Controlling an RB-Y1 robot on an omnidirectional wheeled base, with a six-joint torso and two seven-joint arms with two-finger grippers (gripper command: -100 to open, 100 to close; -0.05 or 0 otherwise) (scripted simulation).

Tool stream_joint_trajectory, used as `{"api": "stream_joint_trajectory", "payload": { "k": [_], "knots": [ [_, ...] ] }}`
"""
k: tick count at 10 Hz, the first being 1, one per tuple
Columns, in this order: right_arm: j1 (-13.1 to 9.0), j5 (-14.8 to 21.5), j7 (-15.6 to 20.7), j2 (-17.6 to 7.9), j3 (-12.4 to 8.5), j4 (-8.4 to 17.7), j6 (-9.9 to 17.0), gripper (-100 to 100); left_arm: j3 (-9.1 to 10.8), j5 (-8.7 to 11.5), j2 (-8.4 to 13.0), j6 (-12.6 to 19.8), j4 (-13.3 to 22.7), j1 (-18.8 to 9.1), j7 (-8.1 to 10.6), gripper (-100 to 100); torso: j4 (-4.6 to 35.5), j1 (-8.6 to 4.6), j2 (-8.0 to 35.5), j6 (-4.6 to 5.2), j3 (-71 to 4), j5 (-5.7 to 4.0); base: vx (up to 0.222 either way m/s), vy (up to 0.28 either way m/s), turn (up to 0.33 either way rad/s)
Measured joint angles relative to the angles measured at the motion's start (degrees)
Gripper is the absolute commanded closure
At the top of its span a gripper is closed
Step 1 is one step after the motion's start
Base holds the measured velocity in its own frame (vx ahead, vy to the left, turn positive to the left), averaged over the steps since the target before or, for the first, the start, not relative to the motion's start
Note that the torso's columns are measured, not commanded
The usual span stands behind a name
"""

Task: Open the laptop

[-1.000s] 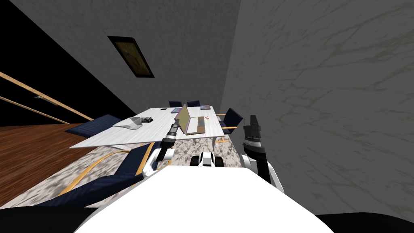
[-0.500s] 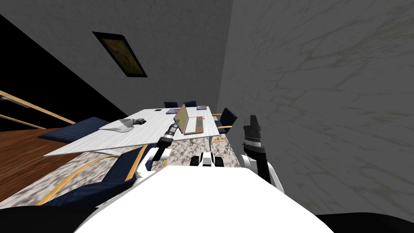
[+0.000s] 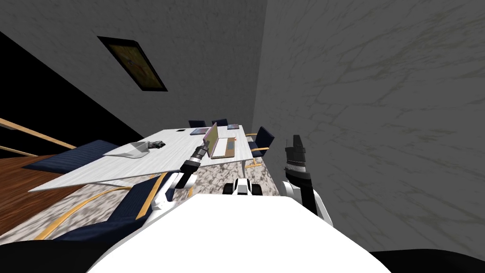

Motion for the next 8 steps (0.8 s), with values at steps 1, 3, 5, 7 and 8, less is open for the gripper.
{"api": "stream_joint_trajectory", "payload": {
  "k": [1,3,5,7,8],
  "knots": [
    [0.0,0.0,0.0,0.0,0.0,0.0,0.0,0,0.06,-0.98,0.56,-0.23,0.6,0.22,-1.08,100,-0.06,-0.11,-0.06,0.07,-0.04,-0.01,0.024,-0.076,-0.038],
    [0.0,0.0,0.0,0.0,0.0,0.0,0.0,0,-0.01,-2.89,1.78,-0.56,0.91,1.11,-2.99,100,-0.14,0.03,-0.09,0.03,-0.04,0.11,0.02,-0.09,-0.05],
    [0.0,0.0,0.0,0.01,0.0,-0.01,0.0,0,-0.24,-5.2,3.23,-0.7,1.6,1.82,-5.34,100,-0.15,0.26,-0.09,-0.07,-0.07,0.23,0.034,-0.086,-0.015],
    [0.0,0.0,0.0,0.0,0.0,0.0,0.0,0,-0.62,-7.01,3.77,-0.72,2.15,2.1,-7.31,100,0.03,0.49,-0.04,-0.07,-0.11,0.19,0.008,-0.04,-0.002],
    [-0.01,0.0,0.0,0.0,0.0,0.0,0.0,0,-0.56,-8.18,3.63,-1.26,3.08,1.86,-8.73,100,-0.07,0.45,-0.08,-0.05,-0.05,0.24,0.015,-0.057,-0.045]
  ]
}}
